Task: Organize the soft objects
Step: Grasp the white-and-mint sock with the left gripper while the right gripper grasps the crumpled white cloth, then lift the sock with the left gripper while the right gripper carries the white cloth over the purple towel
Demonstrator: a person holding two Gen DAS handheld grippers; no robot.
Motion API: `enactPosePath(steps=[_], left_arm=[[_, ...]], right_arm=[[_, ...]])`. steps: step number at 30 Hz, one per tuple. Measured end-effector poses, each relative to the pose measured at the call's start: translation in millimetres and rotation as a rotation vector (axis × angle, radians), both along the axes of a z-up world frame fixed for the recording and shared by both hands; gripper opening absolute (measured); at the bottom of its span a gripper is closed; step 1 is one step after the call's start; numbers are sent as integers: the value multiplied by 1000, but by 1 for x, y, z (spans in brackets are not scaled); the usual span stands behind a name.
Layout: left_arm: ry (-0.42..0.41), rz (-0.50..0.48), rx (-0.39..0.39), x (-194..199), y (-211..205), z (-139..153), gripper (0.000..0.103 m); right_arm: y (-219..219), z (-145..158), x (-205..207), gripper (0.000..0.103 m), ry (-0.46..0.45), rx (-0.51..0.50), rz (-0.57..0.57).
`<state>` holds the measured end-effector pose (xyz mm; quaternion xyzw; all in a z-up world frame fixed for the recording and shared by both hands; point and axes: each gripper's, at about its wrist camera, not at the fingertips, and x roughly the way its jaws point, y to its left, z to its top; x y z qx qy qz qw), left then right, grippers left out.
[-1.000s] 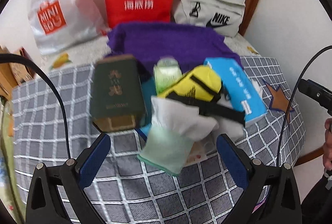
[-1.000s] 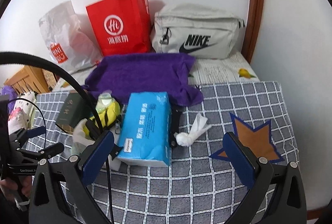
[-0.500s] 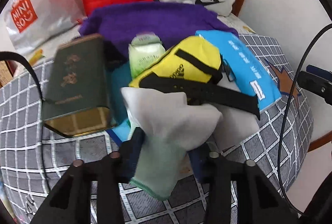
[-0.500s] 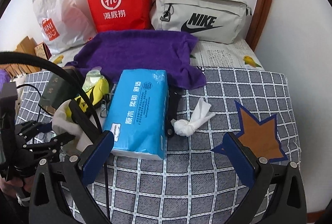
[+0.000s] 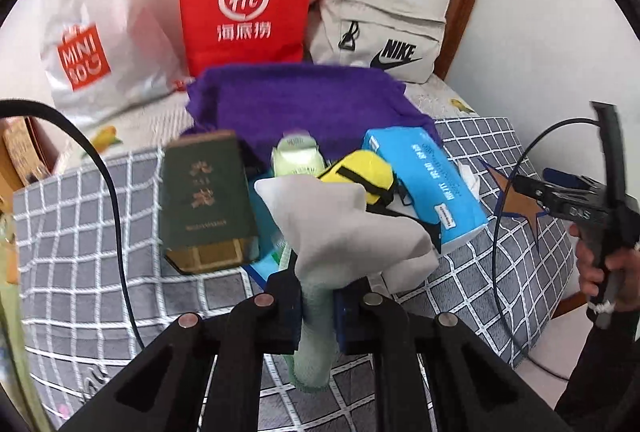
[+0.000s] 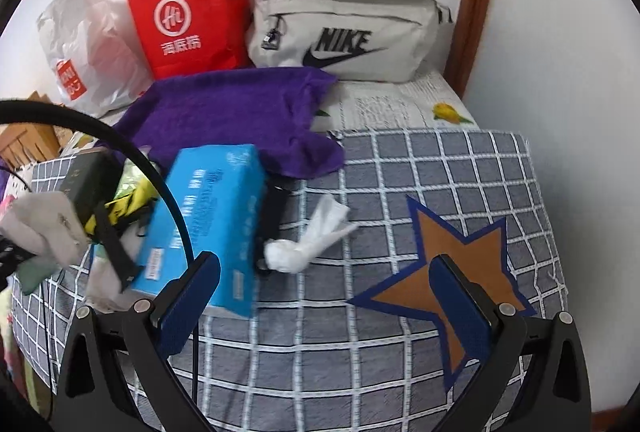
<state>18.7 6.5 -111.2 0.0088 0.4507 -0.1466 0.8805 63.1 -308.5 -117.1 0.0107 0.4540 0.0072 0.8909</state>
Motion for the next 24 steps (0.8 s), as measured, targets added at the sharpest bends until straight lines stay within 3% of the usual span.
enactPosePath(steps=[5,10,13,16,17,24], left_arm=[[-35,8,18,1,-2,13,12],[-17,18,14,4,-1,12,12],[-10,25,15,5,1,12,12],[1,25,9,7,0,11,12],[4,24,10,8,0,10,12],[19,14,8,13,-2,4,12]], right_arm=[[-20,-29,21,102,62,85,-34],[-16,-57,42,90,118,117,-10],[-18,-70,54,72,144,154,1],[-18,-80,60,35,154,203,41],[-19,-82,61,18,158,218,54],[-29,-64,49,8,114,199,55]])
